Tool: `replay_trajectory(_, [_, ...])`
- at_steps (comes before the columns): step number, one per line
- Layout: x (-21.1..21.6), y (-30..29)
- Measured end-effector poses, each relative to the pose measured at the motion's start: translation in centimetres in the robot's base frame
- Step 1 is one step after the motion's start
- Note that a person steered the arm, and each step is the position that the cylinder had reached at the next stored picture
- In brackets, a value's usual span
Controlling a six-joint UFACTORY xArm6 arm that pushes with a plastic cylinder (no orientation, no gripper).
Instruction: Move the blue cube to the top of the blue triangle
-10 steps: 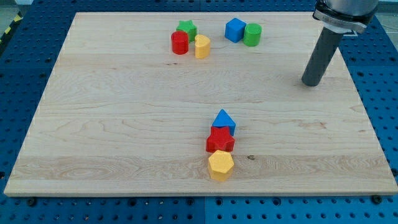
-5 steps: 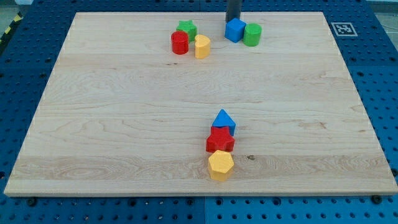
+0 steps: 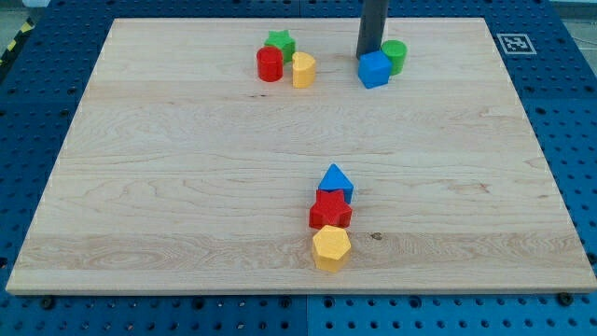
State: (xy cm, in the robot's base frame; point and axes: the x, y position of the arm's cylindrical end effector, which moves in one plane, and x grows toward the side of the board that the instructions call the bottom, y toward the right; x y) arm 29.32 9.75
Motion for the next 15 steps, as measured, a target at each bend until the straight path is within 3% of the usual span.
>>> replay_trajectory(3, [4.1,3.7])
replay_trajectory(7, [12.4,3.1])
replay_trajectory(8, [13.2,2.9])
replay_trajectory(10, [7.7,1.6])
replay_trajectory(12, [10.4,-1.7])
replay_trajectory(13, [13.4,-1.7])
replay_trajectory(15, [15.2,-1.1])
